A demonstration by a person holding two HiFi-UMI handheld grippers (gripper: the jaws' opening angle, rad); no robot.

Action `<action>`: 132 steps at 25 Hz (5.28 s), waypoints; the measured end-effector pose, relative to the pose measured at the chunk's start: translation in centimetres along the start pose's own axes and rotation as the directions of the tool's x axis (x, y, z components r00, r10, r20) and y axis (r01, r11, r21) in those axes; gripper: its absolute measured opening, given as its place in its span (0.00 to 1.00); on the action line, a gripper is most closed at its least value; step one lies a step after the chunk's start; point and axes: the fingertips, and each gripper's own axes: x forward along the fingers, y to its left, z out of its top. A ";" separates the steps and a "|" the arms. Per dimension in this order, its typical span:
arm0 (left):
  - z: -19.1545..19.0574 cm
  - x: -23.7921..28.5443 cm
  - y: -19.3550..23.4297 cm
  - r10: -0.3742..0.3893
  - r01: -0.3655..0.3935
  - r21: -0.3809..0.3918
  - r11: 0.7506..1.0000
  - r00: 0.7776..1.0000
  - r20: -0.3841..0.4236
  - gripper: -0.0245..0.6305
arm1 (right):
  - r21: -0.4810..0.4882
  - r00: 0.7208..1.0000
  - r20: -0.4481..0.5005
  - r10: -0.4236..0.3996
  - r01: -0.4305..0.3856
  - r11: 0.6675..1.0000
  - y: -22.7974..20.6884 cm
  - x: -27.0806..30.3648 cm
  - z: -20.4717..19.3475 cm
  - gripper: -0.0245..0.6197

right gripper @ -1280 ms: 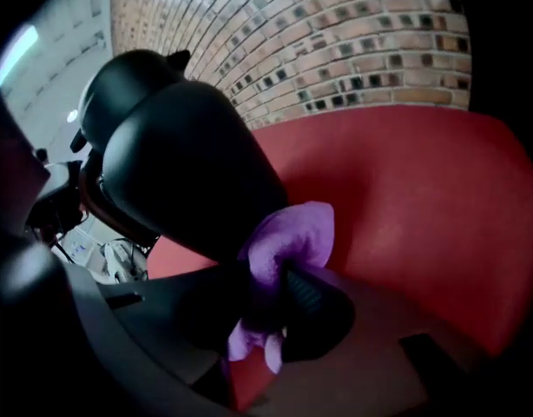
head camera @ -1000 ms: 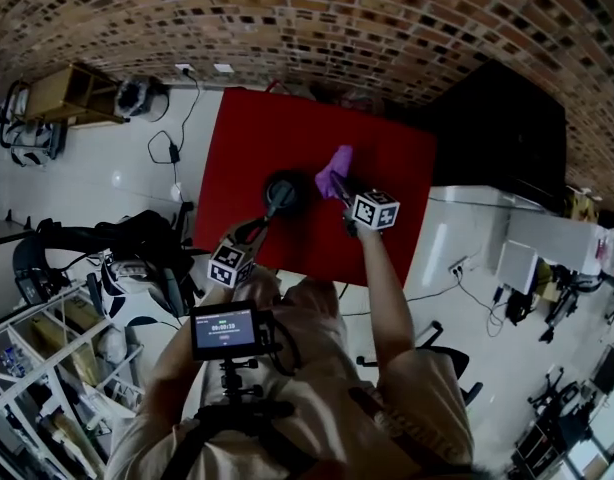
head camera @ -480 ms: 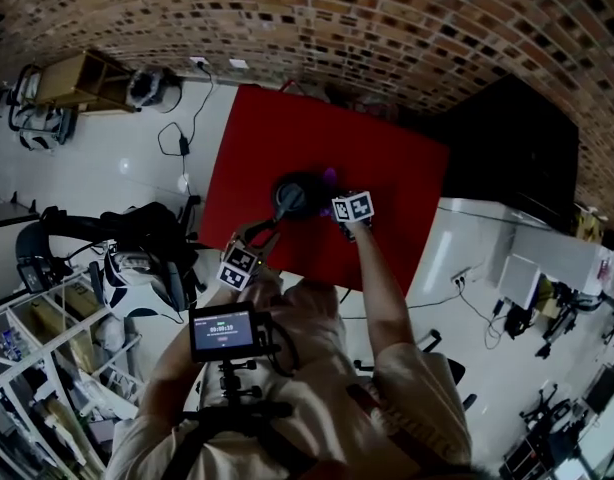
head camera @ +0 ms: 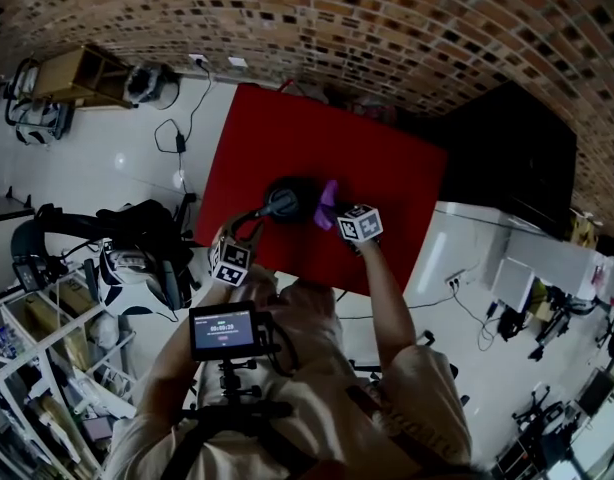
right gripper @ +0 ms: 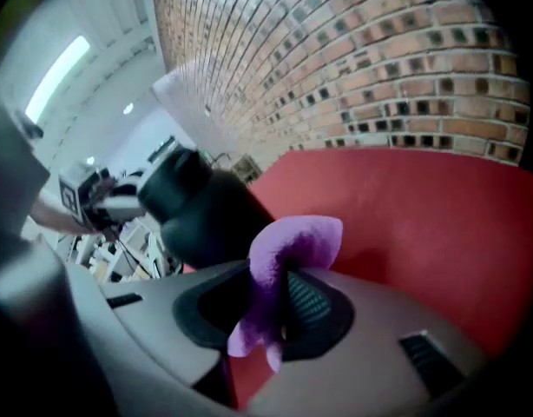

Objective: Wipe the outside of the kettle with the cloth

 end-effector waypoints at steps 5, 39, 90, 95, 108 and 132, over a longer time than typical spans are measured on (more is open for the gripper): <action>0.0 0.1 1.1 0.003 -0.003 0.009 1.000 1.000 -0.005 0.23 | -0.271 0.959 0.215 0.183 -0.122 0.955 4.1 -2.1 12.7 0.20; -1.4 -0.1 1.5 -0.160 0.162 0.035 0.986 0.986 -0.056 0.22 | -0.271 0.979 0.191 0.071 -0.017 0.962 20.2 8.7 1.3 0.19; -1.2 -3.6 1.9 -0.070 0.099 -0.228 0.969 0.989 0.131 0.33 | 0.214 0.759 0.538 -0.366 0.297 0.931 8.5 -26.5 -3.2 0.19; -3.5 1.8 2.6 -0.201 0.194 -0.087 0.977 0.976 -0.081 0.41 | 0.239 0.758 0.531 -0.378 0.294 0.926 9.5 -25.7 -4.2 0.19; -4.2 5.7 2.2 -0.241 0.263 0.124 0.957 0.956 -0.168 0.25 | 0.318 0.727 0.534 -0.431 0.299 0.900 10.3 -24.5 -5.1 0.19; 2.1 4.6 -7.6 -0.622 0.612 -0.501 0.612 0.763 0.174 0.19 | 0.373 0.727 0.530 -0.436 0.262 0.890 10.4 -22.5 -5.4 0.19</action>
